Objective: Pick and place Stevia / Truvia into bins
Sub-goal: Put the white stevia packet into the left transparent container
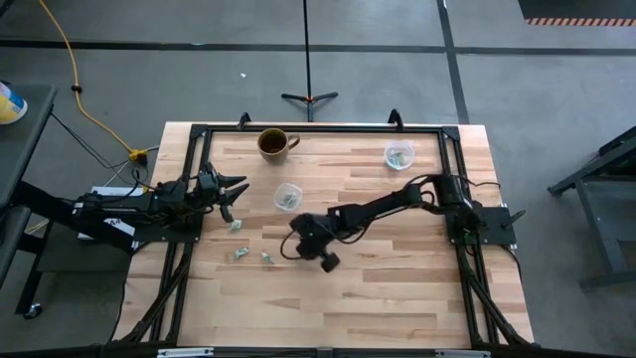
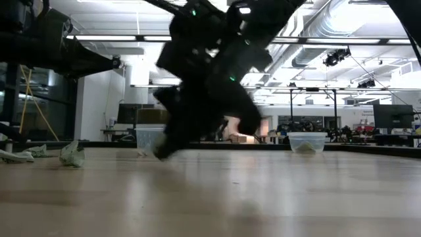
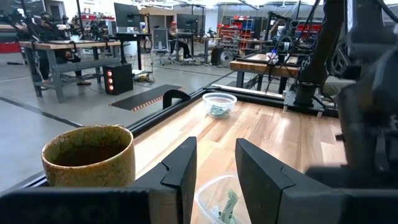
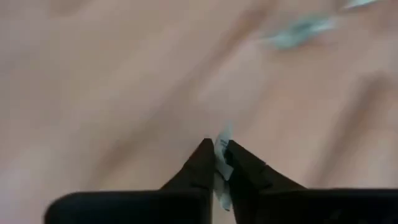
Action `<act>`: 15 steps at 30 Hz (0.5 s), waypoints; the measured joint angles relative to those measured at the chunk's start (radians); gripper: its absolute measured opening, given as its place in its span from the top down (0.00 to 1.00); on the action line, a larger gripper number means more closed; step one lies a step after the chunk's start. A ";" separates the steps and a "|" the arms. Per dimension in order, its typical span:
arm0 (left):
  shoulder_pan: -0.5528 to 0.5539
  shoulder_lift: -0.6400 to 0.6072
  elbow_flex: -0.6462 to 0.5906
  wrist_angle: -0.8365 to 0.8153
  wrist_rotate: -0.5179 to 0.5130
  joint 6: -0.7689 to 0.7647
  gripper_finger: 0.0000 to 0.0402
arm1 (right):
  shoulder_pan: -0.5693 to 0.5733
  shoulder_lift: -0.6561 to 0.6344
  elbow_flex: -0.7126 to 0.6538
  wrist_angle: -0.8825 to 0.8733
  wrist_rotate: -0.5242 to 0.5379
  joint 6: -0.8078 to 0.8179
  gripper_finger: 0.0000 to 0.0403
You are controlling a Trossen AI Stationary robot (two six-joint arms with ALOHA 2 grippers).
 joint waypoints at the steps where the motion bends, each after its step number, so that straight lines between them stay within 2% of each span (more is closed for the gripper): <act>1: 0.000 0.000 0.000 0.000 0.000 0.000 0.64 | -0.006 -0.008 0.012 0.001 0.041 -0.019 0.96; 4: 0.000 0.000 0.000 0.000 0.000 0.000 0.64 | -0.034 -0.014 0.072 0.026 0.127 -0.076 0.92; 6: 0.000 0.000 0.000 0.000 -0.001 0.000 0.64 | -0.064 -0.014 0.108 0.005 0.147 -0.107 0.92; 10: 0.000 0.000 0.000 0.000 -0.001 0.000 0.64 | -0.143 -0.013 0.180 -0.038 0.153 -0.133 0.98; 15: 0.000 0.000 0.000 0.000 -0.001 0.000 0.64 | -0.250 -0.013 0.220 -0.105 0.142 -0.120 0.93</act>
